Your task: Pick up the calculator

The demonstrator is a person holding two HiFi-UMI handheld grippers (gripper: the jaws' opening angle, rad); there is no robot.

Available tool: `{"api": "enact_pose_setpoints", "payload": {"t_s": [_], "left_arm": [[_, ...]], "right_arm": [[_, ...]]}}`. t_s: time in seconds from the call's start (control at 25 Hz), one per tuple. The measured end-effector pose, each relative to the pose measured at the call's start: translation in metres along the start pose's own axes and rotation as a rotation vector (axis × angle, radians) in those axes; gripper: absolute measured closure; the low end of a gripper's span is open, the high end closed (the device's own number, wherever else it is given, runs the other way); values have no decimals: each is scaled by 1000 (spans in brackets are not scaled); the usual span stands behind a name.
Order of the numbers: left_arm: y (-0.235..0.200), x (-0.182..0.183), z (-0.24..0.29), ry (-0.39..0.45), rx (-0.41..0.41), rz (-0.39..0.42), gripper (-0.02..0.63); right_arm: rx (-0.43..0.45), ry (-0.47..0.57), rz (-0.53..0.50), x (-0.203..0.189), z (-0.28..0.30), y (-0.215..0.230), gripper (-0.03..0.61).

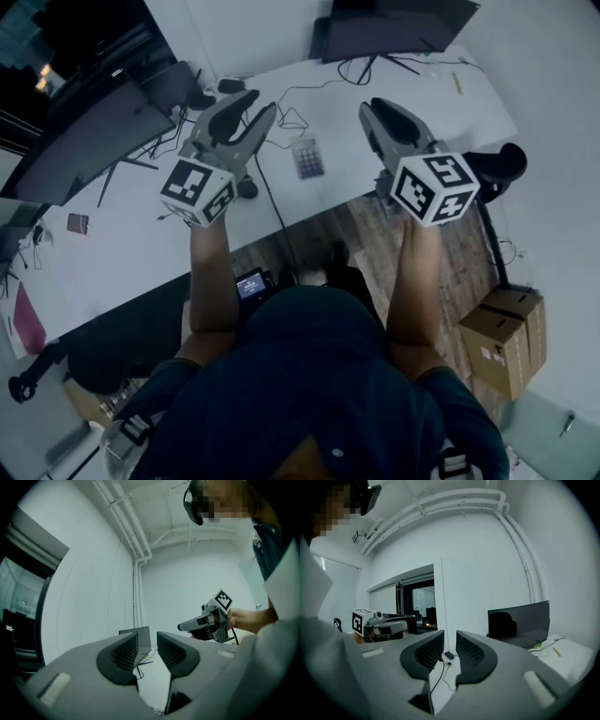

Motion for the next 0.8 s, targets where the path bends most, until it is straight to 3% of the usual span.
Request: {"api": "enact_pose_setpoints", "payload": {"t_s": [0.44,0.8], "left_arm": [[-53,-5,7,-27,249,26,488],[-71,-43,42,-75,350,-20,488]], "right_arm": [[248,15,13,-4,95,26,514],[368,-52,29,-41,144,57,512]]}}
Point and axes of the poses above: the fingertips, and each gripper's own axes: z forward along the fingers, y to its right, x out of its top, the point moved 1 cm from there along -z, backward along the fingers, and after that the axes turned 13 degrees about -z, right-handed, at the moved point
